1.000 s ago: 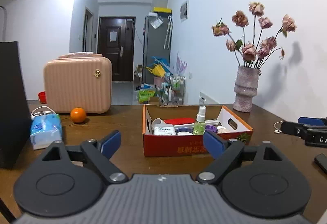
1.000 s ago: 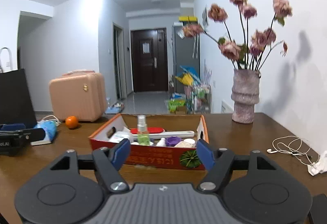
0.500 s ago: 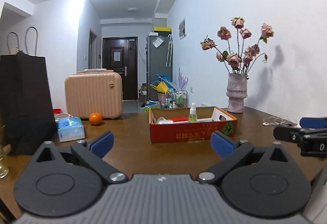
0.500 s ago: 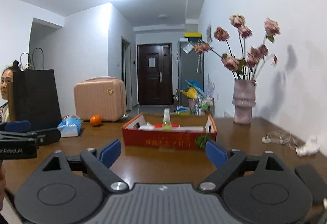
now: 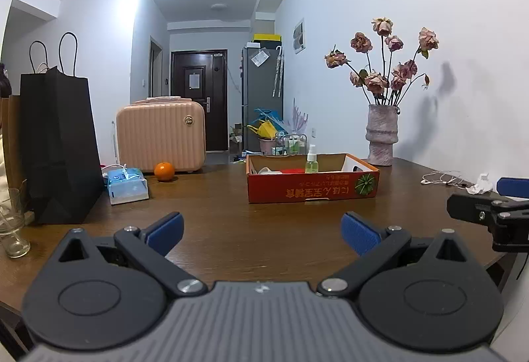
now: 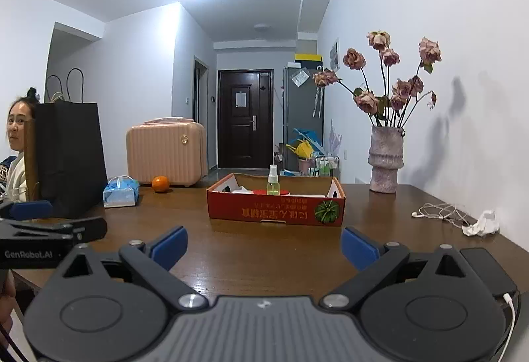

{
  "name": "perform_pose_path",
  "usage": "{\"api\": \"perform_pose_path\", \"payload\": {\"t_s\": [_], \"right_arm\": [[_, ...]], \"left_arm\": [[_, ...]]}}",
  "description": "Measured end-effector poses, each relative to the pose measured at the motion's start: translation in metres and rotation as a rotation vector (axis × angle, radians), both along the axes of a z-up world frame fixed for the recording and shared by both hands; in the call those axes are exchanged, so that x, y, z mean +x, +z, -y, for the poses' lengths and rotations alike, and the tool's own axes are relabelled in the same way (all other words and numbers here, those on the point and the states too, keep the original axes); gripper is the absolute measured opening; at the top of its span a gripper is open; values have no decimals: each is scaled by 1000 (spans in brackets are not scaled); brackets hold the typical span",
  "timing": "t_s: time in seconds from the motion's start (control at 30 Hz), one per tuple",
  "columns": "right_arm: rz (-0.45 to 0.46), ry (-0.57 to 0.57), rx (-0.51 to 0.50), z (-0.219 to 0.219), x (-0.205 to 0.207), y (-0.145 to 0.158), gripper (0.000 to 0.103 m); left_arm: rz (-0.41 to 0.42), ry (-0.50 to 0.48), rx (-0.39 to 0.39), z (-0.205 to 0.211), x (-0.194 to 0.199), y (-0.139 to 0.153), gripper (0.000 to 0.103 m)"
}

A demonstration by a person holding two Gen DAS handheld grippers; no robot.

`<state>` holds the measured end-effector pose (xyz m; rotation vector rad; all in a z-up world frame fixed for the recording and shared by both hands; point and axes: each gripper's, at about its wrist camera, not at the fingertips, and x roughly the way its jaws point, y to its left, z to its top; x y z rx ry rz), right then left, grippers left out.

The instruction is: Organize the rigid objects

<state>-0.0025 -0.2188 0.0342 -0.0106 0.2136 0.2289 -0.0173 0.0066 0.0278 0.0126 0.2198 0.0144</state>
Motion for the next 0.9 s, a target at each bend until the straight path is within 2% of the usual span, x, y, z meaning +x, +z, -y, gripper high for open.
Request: {"api": "perform_pose_path", "payload": {"t_s": [0.37,0.9], "right_arm": [[-43,3,16,1,5,-5,100],[-43,2,10,2,4,-7,100]], "left_arm": [[10,-7,16,3,-1,-1,103],[20,-2,26,5,-2,0,103]]}}
